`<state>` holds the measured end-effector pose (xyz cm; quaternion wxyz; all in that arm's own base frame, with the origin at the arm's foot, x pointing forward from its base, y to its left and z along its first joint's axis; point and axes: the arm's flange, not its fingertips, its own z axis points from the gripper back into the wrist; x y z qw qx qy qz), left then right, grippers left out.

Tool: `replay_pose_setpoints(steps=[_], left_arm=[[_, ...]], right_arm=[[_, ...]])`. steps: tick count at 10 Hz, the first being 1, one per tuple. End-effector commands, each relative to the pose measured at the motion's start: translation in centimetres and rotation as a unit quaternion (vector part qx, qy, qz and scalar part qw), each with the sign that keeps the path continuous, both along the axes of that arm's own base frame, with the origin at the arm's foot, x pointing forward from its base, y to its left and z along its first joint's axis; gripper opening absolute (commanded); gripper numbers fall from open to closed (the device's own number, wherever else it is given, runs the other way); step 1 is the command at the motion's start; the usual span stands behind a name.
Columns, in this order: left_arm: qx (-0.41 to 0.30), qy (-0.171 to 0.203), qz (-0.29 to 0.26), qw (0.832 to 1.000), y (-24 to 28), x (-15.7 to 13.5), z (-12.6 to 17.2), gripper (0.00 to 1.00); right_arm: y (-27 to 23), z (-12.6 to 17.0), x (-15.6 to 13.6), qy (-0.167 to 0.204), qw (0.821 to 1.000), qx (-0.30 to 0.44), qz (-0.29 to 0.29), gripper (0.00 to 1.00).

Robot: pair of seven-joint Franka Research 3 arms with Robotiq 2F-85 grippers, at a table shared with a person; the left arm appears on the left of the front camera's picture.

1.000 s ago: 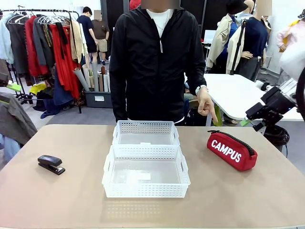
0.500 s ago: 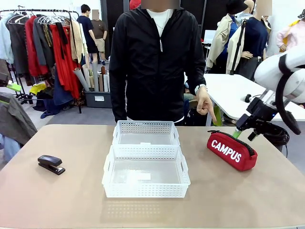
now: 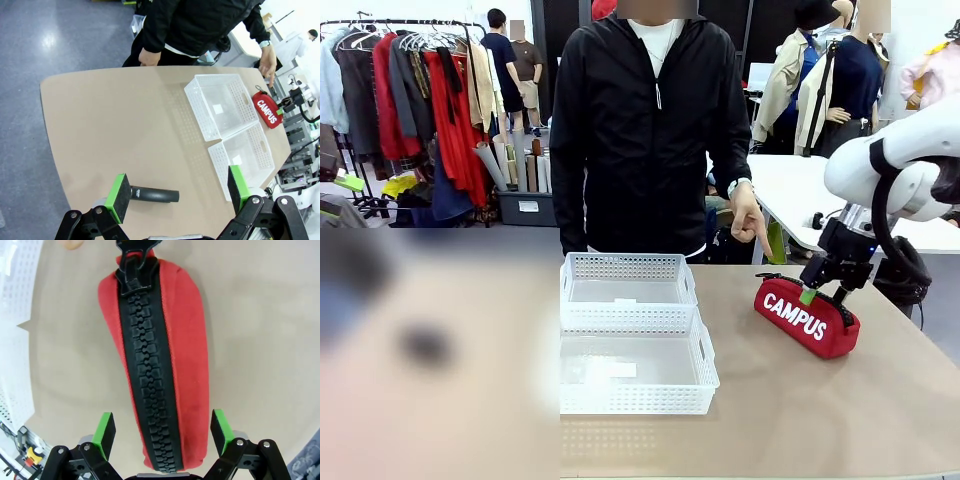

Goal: Distribute items into two baskets.
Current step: Pick up the Pencil pouch that the person points to.

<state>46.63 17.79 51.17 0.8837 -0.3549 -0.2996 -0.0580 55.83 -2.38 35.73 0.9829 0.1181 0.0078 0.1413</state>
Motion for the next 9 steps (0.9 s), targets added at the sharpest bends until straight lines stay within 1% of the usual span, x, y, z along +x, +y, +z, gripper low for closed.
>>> replay_pose_setpoints(steps=[1,5,8,9], left_arm=[[0.000,-0.001,0.001,1.000,0.0,0.0,0.0,1.00],[0.000,-0.001,0.001,1.000,0.0,0.0,0.0,1.00],[0.000,-0.001,0.001,1.000,0.0,0.0,0.0,1.00],[0.000,-0.001,0.001,1.000,0.0,0.0,0.0,1.00]], right_arm=[[1.1,0.0,1.1,0.010,0.999,-0.039,0.001,1.00],[2.2,-1.6,1.1,0.005,0.998,-0.053,0.018,1.00],[2.4,-2.0,0.9,0.001,0.998,-0.056,0.019,1.00],[2.4,-2.0,0.9,0.000,0.998,-0.056,0.020,0.90]])
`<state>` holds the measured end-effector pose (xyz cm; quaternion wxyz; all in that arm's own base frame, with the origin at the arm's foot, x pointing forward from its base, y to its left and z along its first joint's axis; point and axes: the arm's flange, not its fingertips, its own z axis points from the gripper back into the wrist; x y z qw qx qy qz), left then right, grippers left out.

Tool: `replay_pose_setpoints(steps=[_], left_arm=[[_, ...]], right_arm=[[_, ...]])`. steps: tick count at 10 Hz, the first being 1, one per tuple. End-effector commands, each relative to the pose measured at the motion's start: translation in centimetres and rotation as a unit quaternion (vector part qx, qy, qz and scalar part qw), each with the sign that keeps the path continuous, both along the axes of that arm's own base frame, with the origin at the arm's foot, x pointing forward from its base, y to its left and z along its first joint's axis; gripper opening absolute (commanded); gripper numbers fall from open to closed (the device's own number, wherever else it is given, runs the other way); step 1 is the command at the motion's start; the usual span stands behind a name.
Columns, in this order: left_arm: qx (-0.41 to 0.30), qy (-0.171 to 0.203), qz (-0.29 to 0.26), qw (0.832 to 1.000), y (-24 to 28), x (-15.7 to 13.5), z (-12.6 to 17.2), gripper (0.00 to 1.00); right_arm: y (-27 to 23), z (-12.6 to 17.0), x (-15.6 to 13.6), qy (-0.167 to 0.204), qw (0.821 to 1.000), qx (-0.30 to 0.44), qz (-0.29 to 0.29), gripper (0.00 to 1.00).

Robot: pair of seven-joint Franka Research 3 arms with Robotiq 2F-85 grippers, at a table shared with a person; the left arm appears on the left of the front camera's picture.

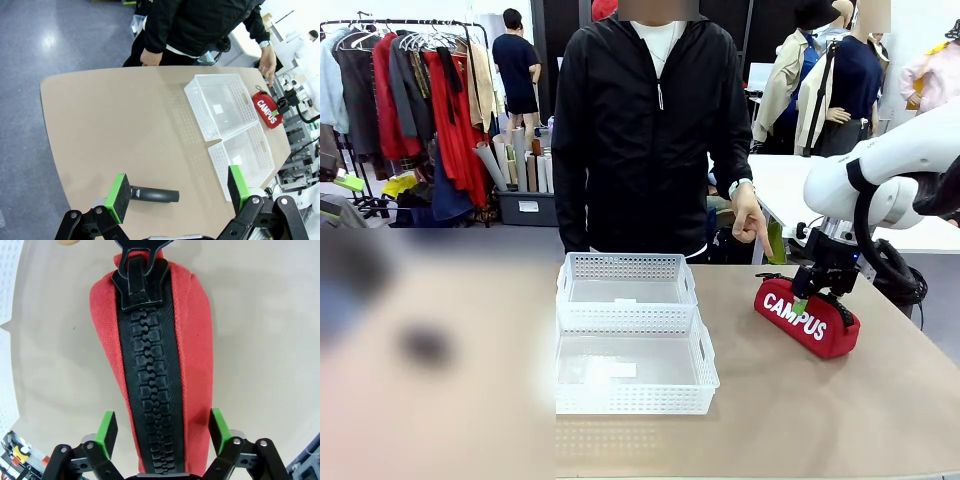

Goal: Distribute items into two baskets.
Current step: Pick up the Pencil pouch that the person points to.

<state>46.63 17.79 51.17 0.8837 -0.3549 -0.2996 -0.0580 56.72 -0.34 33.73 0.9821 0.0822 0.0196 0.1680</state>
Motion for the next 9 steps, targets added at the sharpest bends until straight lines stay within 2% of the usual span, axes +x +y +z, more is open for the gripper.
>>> replay_pose_setpoints(steps=[1,4,5,9], left_arm=[[0.000,-0.001,0.001,1.000,0.01,0.02,-0.02,1.00],[0.000,-0.001,0.001,1.000,0.01,0.02,-0.02,1.00],[0.000,-0.001,0.001,1.000,0.01,0.02,-0.02,1.00],[0.000,-0.001,0.001,1.000,0.01,0.02,-0.02,1.00]], right_arm=[[0.41,-0.03,0.06,-0.003,1.000,-0.022,-0.008,0.71],[0.35,-0.39,0.01,0.009,1.000,-0.016,-0.006,0.11],[0.24,-0.46,0.01,0.011,1.000,-0.010,-0.007,0.00],[0.00,-0.59,-0.10,0.037,0.999,0.022,-0.012,0.00]])
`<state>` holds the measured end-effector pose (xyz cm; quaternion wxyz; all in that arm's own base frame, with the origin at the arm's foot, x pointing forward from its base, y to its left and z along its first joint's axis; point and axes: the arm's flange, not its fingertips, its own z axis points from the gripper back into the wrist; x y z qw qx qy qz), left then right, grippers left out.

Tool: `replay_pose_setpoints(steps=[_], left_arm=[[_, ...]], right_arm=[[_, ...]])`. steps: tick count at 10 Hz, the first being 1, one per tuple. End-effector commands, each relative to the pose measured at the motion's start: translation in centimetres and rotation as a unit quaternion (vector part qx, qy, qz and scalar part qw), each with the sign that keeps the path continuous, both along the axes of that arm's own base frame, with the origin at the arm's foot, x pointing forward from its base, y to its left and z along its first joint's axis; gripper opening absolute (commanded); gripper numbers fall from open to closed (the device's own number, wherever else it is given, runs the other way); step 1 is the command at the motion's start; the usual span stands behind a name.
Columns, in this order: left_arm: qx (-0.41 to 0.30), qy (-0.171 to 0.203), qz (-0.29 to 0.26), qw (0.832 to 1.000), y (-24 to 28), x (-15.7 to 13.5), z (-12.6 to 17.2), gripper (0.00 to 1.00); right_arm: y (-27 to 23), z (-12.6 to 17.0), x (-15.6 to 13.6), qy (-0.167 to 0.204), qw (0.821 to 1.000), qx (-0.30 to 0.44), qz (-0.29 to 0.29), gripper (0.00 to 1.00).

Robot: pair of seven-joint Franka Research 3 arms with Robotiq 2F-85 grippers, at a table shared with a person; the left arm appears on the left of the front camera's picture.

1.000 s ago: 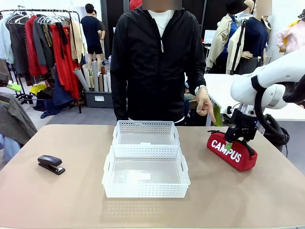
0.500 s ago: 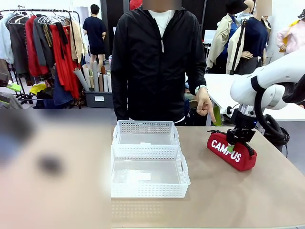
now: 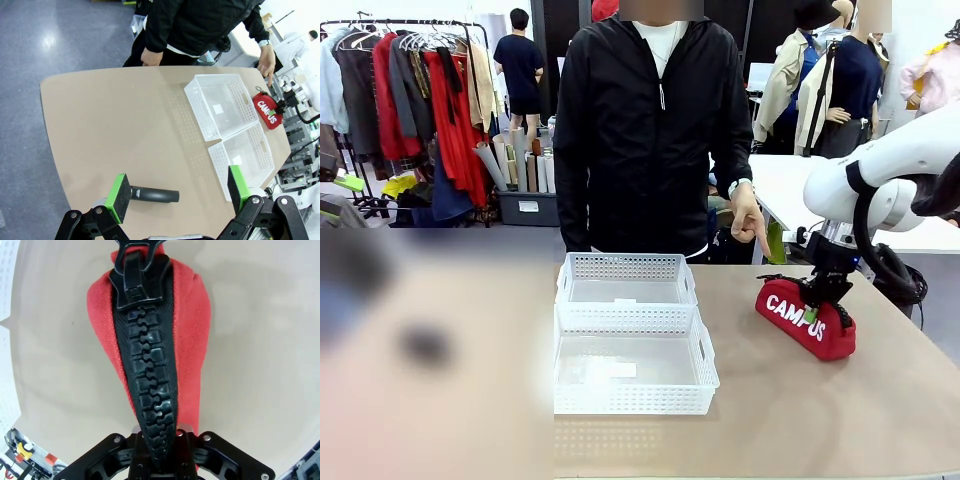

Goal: Distribute items into two baskets.
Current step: Pick up the Pencil pouch that the person points to.

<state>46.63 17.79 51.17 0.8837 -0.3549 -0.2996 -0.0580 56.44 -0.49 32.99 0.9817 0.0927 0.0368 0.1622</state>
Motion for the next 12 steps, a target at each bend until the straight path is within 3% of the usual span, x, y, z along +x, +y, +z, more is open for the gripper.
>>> replay_pose_setpoints(steps=[1,11,12], left_arm=[[0.000,-0.001,0.001,1.000,0.0,0.0,0.0,1.00],[0.000,-0.001,0.001,1.000,0.0,0.0,0.0,1.00],[0.000,-0.001,0.001,1.000,0.0,0.0,0.0,1.00]], right_arm=[[0.0,0.0,0.1,-0.006,1.000,-0.004,0.002,0.00],[0.0,0.0,0.0,-0.001,1.000,-0.001,0.001,0.00],[0.4,1.3,-0.1,0.000,1.000,-0.008,0.018,0.00]])
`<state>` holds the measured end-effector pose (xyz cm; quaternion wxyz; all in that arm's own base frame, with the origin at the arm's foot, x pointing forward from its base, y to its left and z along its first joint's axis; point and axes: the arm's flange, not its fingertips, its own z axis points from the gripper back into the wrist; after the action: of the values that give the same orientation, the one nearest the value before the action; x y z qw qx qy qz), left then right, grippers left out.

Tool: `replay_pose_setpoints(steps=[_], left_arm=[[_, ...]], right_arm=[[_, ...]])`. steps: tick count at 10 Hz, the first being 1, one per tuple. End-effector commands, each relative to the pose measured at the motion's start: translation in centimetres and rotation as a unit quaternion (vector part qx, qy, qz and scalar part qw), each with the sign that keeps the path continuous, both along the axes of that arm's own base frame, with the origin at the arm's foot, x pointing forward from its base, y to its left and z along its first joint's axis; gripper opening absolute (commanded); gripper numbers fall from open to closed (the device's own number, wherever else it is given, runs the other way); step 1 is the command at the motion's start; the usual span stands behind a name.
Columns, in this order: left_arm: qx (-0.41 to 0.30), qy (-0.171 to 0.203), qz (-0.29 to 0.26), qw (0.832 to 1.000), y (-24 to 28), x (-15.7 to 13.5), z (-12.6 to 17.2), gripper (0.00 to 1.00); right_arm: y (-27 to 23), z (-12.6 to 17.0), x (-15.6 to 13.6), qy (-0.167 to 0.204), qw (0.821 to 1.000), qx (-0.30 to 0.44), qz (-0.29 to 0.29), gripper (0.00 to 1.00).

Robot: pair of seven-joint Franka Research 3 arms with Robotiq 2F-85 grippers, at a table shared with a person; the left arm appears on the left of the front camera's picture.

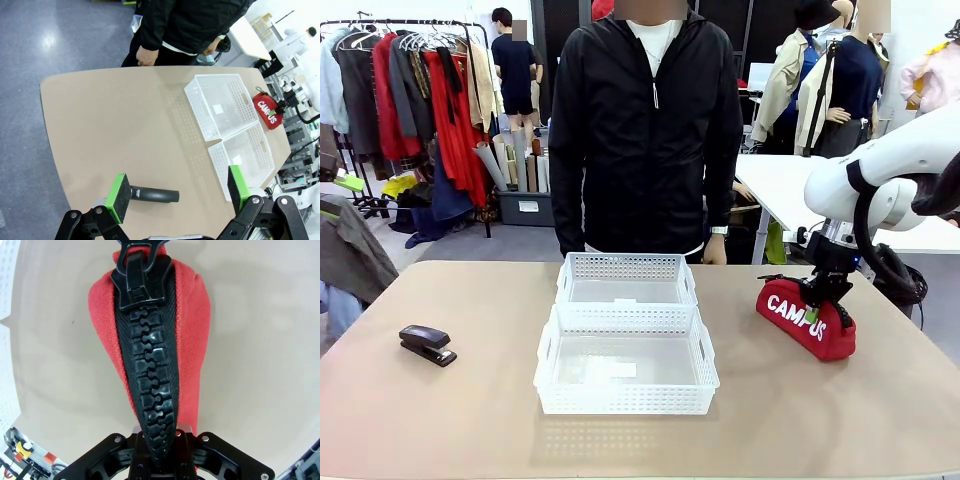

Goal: Distribute items into two baskets.
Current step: Pick up the Pencil pouch that the person points to.

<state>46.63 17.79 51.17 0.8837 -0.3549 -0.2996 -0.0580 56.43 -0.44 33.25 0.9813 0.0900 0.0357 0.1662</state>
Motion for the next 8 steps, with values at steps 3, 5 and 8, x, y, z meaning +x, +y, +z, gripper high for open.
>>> replay_pose_setpoints(steps=[3,5,8], left_arm=[[0.000,-0.001,0.001,1.000,0.0,0.0,0.0,1.00],[0.000,-0.001,0.001,1.000,0.0,0.0,0.0,1.00],[0.000,-0.001,0.001,1.000,0.0,0.0,0.0,1.00]], right_arm=[[1.7,5.7,-0.7,-0.002,0.998,-0.003,0.063,0.00],[3.0,9.2,-1.7,0.004,0.995,-0.026,0.097,0.00],[4.1,15.5,-3.9,-0.001,0.988,-0.053,0.143,0.00]])
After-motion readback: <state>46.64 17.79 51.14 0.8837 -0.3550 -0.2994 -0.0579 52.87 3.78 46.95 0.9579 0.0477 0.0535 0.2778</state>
